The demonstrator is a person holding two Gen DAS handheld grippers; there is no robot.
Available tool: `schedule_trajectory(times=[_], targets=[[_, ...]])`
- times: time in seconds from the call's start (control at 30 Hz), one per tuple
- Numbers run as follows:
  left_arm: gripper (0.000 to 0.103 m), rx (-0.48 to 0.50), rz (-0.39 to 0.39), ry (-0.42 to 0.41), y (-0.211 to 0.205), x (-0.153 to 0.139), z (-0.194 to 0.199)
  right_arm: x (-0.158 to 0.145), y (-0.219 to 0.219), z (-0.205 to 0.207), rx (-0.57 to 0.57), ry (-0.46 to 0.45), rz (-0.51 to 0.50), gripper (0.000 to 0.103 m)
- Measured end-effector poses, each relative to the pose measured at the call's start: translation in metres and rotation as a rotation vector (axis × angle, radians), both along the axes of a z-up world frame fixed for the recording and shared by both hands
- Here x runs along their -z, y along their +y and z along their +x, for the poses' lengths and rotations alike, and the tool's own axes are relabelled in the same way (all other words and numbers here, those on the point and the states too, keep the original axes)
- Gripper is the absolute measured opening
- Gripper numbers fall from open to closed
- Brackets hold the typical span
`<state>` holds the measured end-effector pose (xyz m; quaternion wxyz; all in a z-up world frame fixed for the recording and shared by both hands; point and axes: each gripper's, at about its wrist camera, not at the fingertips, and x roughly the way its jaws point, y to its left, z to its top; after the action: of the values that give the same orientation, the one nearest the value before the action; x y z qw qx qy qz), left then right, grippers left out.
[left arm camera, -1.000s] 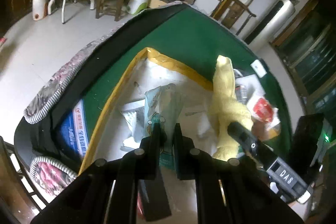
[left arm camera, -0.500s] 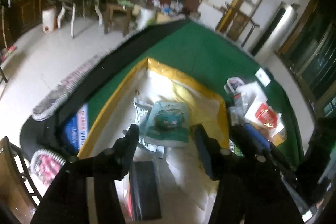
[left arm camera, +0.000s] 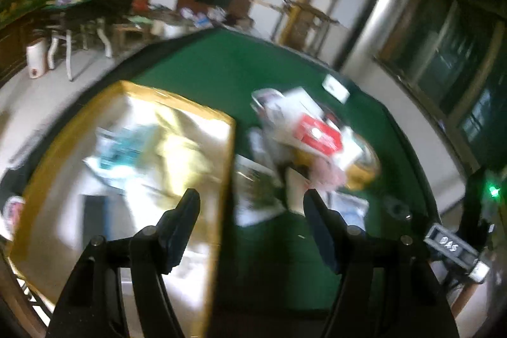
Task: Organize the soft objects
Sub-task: 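Grasp the white desiccant packet with the right tool while the left grasps a white-red packet, then carry both packets over the box and open both tools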
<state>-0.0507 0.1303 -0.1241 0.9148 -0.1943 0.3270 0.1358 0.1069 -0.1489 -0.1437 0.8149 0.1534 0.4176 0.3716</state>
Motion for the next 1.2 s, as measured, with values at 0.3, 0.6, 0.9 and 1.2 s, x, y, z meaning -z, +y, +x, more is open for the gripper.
schedule_trajectory(times=[0.3,0.6,0.9,1.2], targets=[[0.068,0.178,-0.044,0.141,-0.047,0.033,0.038,0.038,0.03,0.013,0.017,0.133,-0.073,0.053],[0.068,0.249,0.012,0.231,-0.069,0.049,0.081,0.045,0.008,0.015,0.108,0.119,0.006,0.025],[0.067,0.292,0.051,0.358,-0.079,0.081,0.135,0.035,-0.015,0.013,0.202,0.09,0.142,0.024],[0.015,0.267,0.109,0.342,-0.093,0.083,0.117,0.04,-0.016,0.017,0.191,0.116,0.165,0.024]])
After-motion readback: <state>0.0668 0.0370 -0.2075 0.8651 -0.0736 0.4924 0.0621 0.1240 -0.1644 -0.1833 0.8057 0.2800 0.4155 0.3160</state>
